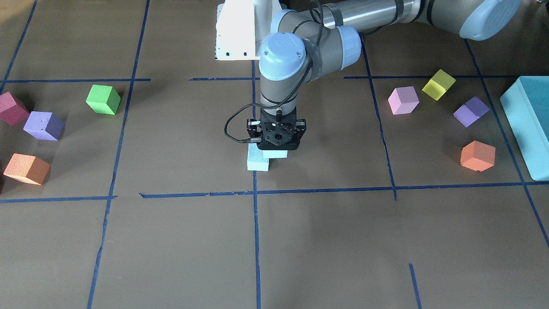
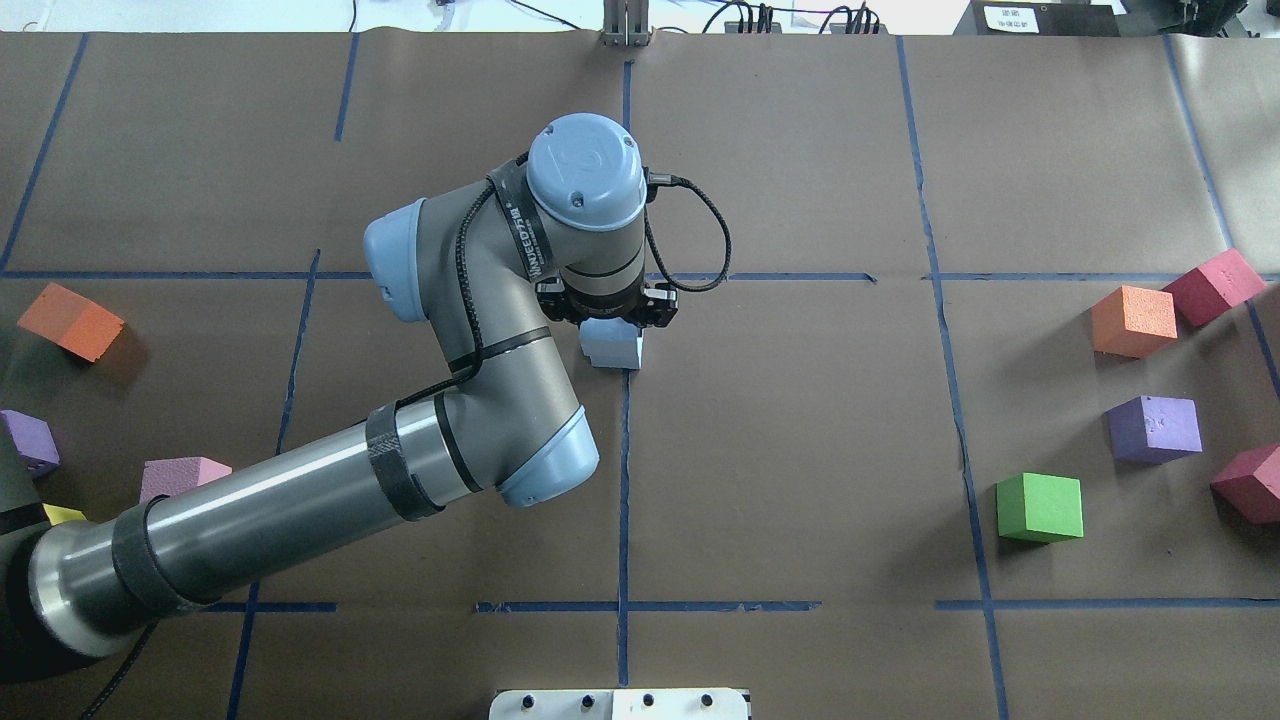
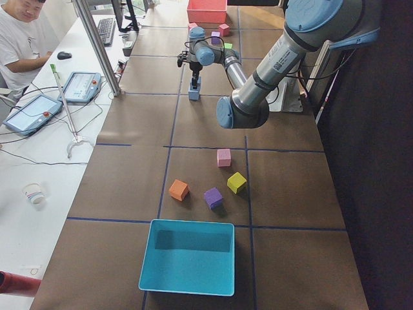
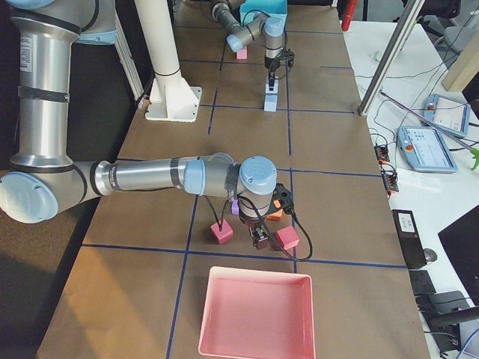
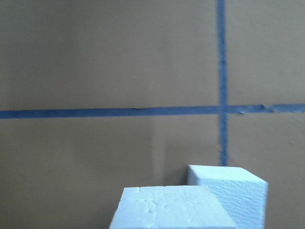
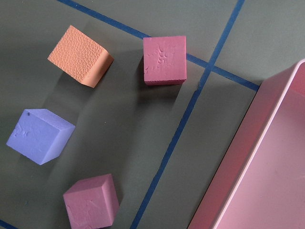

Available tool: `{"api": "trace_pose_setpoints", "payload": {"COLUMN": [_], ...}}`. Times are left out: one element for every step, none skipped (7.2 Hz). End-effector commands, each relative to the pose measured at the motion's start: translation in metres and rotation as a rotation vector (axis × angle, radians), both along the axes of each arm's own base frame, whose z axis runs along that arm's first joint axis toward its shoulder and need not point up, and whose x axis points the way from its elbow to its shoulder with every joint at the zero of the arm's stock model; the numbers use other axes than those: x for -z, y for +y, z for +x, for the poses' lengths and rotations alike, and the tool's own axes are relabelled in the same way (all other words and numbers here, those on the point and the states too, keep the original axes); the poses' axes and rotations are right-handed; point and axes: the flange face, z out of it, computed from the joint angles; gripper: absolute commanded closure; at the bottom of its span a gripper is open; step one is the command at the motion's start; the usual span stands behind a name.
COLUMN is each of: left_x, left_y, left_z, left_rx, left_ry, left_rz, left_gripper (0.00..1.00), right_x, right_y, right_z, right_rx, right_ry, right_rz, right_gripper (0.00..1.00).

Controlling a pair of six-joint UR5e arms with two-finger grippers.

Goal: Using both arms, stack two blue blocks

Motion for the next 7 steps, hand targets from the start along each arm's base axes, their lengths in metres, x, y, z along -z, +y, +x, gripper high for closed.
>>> {"api": "trace_pose_setpoints", "payload": {"left_x": [0.004, 0.002, -0.004, -0.006, -0.007, -0.008, -0.007], "left_y": [-0.006, -0.011, -0.02, -0.022, -0.024, -0.023, -0.023], "left_z": [0.012, 0.008, 0.004, 0.004, 0.003, 0.003, 0.003], "left_rx": [-0.032, -0.048, -0.037, -0.035, -0.033, -0.03, -0.03], "left_ry": [-0.016, -0.022, -0.032, -0.034, -0.038, -0.036, -0.034], "left_rz": [0.028, 0.053, 0.046, 0.04, 0.037, 0.03, 0.032], "left_gripper": [0.94, 0.94, 0.94, 0.91, 0.61, 0.08, 0.0], "right_x": [0.001, 0.002, 0.002, 0.003, 0.003, 0.003, 0.003], "right_y": [-0.001, -0.001, -0.001, -0.001, -0.001, -0.001, -0.001], "right_z": [0.0, 0.0, 0.0, 0.0, 0.0, 0.0, 0.0], "right_rx": [-0.002, -0.002, -0.003, -0.003, -0.003, -0.003, -0.002], "right_ry": [0.0, 0.0, 0.0, 0.0, 0.0, 0.0, -0.001], "right_rz": [0.0, 0.002, 0.002, 0.004, 0.004, 0.004, 0.005], "right_gripper": [0.0, 0.0, 0.0, 0.0, 0.0, 0.0, 0.0]}}
